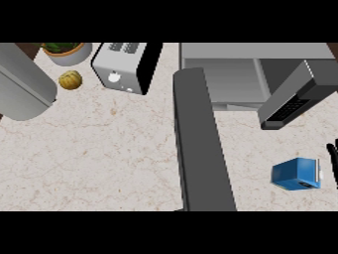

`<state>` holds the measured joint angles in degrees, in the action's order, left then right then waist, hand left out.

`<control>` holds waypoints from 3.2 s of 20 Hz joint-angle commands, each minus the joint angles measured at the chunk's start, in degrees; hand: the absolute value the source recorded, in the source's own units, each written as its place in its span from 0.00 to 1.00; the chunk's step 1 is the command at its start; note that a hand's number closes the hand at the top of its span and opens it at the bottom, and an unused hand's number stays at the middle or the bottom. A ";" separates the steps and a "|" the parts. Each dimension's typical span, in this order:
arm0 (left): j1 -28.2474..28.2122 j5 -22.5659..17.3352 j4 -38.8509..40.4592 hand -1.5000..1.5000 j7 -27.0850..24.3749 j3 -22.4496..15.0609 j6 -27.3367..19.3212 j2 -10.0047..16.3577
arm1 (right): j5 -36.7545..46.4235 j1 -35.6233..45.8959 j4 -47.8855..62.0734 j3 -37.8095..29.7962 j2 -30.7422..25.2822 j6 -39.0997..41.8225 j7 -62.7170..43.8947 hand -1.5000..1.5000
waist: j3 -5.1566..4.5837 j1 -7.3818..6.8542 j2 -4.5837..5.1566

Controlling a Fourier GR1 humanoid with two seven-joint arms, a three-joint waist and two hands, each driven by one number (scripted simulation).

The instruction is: Pick up the milk, place it into the microwave and close the microwave

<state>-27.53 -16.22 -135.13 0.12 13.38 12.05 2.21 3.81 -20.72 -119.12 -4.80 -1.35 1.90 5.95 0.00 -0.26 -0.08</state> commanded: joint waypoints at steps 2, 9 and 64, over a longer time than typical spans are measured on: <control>-1.04 0.04 1.33 0.00 -1.18 0.86 2.73 -0.46 | -0.78 3.62 12.65 -5.65 -1.24 -0.12 6.37 0.00 | 0.02 -0.09 0.07; 0.35 -6.84 2.45 0.00 -0.61 8.46 5.12 1.21 | -1.87 0.45 21.73 -9.67 -1.95 2.40 17.27 0.00 | 0.01 0.11 0.02; -3.27 -9.36 1.25 0.00 -0.77 11.93 11.30 -2.18 | 5.94 43.07 89.66 -8.79 -5.85 7.85 57.57 1.00 | -0.02 -0.22 -0.11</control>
<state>-30.35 -24.92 -133.82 0.36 24.21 22.77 0.56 9.90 22.89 -27.05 -15.75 -10.30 5.10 59.64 0.06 -1.16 0.12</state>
